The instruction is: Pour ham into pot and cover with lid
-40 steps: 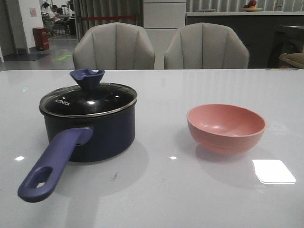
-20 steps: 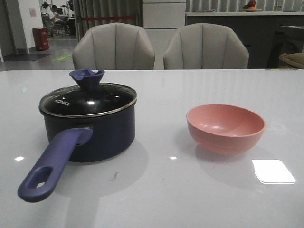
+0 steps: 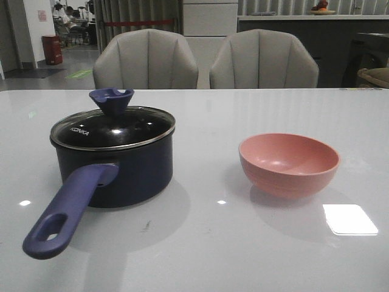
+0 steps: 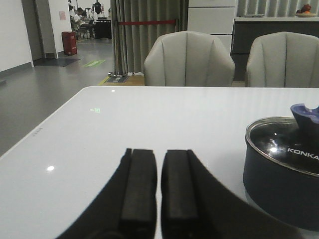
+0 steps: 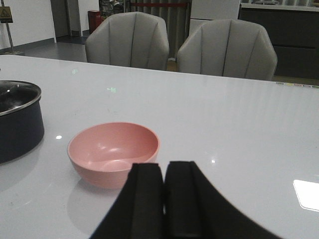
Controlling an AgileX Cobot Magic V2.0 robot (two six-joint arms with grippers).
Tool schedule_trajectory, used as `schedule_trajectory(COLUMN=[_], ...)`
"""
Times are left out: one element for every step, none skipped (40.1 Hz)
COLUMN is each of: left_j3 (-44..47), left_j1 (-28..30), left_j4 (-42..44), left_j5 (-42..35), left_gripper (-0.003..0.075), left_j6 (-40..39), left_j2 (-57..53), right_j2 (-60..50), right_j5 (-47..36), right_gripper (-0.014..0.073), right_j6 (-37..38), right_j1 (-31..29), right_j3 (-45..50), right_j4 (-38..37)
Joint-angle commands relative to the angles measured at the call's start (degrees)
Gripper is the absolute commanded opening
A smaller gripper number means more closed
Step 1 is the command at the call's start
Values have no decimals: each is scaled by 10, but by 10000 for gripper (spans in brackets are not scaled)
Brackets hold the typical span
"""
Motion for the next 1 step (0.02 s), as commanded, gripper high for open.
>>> schedule_trajectory(left_j3=[13], left_j1=[1], left_j4=[-4], left_j5=[-46], left_gripper=[132], left_j6=[0], left_j2=[-10], right_j2=[-10], right_j5=[-51], right_gripper=[148], right_j6=[0], right_j1=[-3], right_j3=[-3], right_j4=[-2])
